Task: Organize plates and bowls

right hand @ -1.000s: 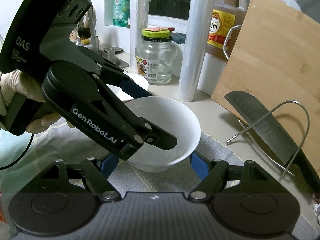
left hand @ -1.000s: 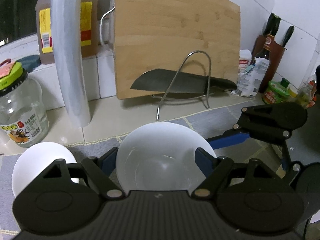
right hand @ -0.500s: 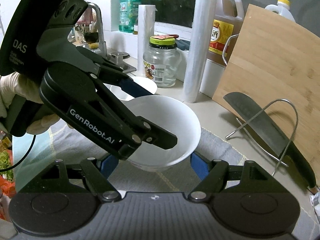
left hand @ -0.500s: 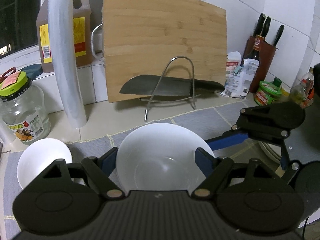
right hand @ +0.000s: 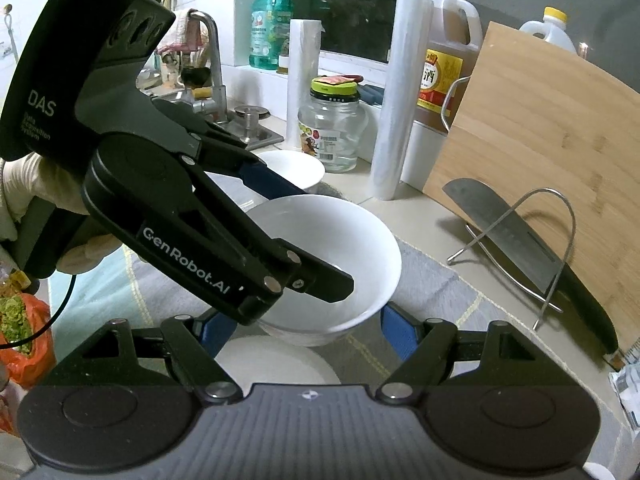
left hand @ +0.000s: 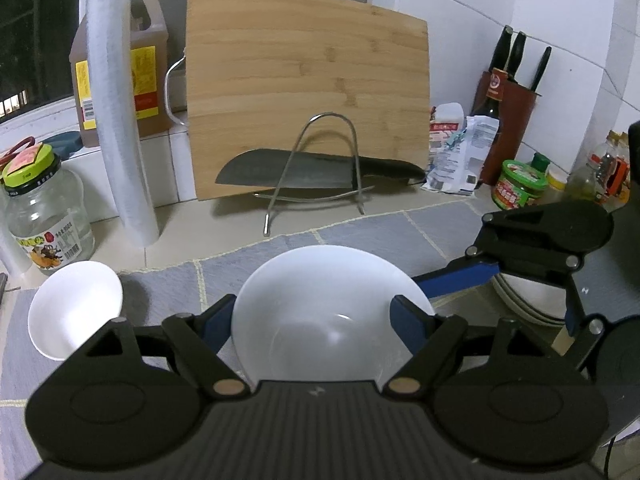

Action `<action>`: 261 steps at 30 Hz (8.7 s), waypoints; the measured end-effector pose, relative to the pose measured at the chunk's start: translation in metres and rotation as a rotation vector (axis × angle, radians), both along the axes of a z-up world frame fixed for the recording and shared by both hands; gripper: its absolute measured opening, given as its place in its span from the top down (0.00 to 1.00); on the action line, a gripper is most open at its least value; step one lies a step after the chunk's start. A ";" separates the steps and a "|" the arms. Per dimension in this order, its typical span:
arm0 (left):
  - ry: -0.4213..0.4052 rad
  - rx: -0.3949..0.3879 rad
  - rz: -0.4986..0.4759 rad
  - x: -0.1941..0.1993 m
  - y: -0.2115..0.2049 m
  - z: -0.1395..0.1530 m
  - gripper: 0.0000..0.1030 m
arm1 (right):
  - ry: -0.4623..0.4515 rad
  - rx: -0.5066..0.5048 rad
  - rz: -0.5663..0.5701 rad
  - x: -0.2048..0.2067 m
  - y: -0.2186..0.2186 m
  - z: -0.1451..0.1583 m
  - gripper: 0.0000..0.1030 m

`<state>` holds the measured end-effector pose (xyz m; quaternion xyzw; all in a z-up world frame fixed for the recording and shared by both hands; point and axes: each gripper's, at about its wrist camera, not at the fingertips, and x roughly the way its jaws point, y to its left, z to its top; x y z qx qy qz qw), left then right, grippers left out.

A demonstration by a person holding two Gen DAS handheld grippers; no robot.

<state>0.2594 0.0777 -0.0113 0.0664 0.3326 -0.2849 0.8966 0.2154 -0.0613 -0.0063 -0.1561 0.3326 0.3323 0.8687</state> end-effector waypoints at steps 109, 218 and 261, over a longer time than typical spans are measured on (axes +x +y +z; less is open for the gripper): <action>0.035 -0.074 0.396 -0.124 0.024 -0.039 0.04 | 0.134 0.064 -0.033 -0.028 -0.063 -0.022 0.00; -0.151 0.053 0.275 0.057 0.138 -0.067 0.10 | 0.267 -0.030 0.045 0.215 0.185 -0.040 0.40; -0.155 0.084 0.195 -0.106 0.066 -0.014 0.10 | 0.197 0.041 0.082 0.031 0.090 0.023 0.39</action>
